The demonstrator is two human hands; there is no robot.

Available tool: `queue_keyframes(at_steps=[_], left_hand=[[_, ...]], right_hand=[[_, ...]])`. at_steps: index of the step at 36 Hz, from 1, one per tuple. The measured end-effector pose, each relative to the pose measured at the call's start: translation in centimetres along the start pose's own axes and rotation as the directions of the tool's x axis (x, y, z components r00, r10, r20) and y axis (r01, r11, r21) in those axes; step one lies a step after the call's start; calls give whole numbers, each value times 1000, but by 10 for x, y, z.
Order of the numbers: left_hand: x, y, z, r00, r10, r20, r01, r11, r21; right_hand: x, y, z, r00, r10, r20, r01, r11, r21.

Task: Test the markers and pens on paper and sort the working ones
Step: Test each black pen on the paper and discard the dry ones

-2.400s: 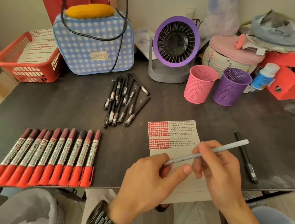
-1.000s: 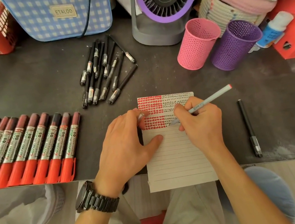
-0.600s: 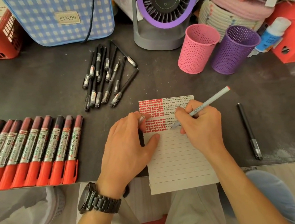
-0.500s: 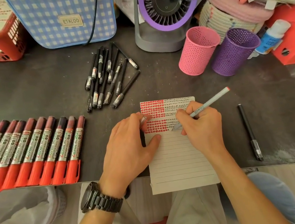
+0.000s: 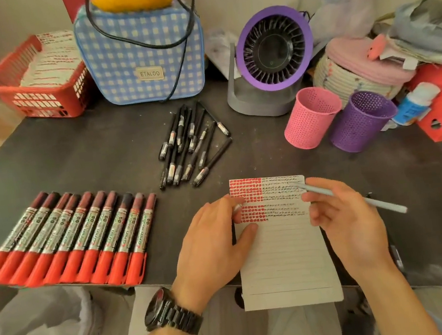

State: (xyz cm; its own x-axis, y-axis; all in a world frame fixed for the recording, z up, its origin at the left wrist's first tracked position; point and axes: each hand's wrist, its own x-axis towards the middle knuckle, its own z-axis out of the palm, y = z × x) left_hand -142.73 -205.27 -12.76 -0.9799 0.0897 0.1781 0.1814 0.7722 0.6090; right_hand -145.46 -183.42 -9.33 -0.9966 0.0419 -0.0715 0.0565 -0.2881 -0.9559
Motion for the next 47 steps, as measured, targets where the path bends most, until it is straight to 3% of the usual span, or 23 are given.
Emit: queue_keyframes(at_steps=[5,9,15,19,31,47], left_hand=[[-3,0,-1,998,0,-59,-9,989,-148],[-6,-2,-3,996,-17,-82,-2,975,-221],[-5,-4,0,993,50,-110,-60,994,-92],[-8,-5,0,993,44,-111,-55,994,-99],[-7,-7,2,999,-30,-17,26,987,-161],[-7,-9,3,996,66,-60,-72,992,-106]], right_hand=[[-10,11,-3,996,-10,-94,4,998,-63],[-11,10,-3,996,-54,-71,50,997,-56],[-13,9,-3,996,-86,-7,86,996,-15],[-13,10,-6,997,-63,37,60,996,68],[-13,9,-5,998,-54,15,54,998,18],[-12,13,-7,995,-86,54,90,993,-75]])
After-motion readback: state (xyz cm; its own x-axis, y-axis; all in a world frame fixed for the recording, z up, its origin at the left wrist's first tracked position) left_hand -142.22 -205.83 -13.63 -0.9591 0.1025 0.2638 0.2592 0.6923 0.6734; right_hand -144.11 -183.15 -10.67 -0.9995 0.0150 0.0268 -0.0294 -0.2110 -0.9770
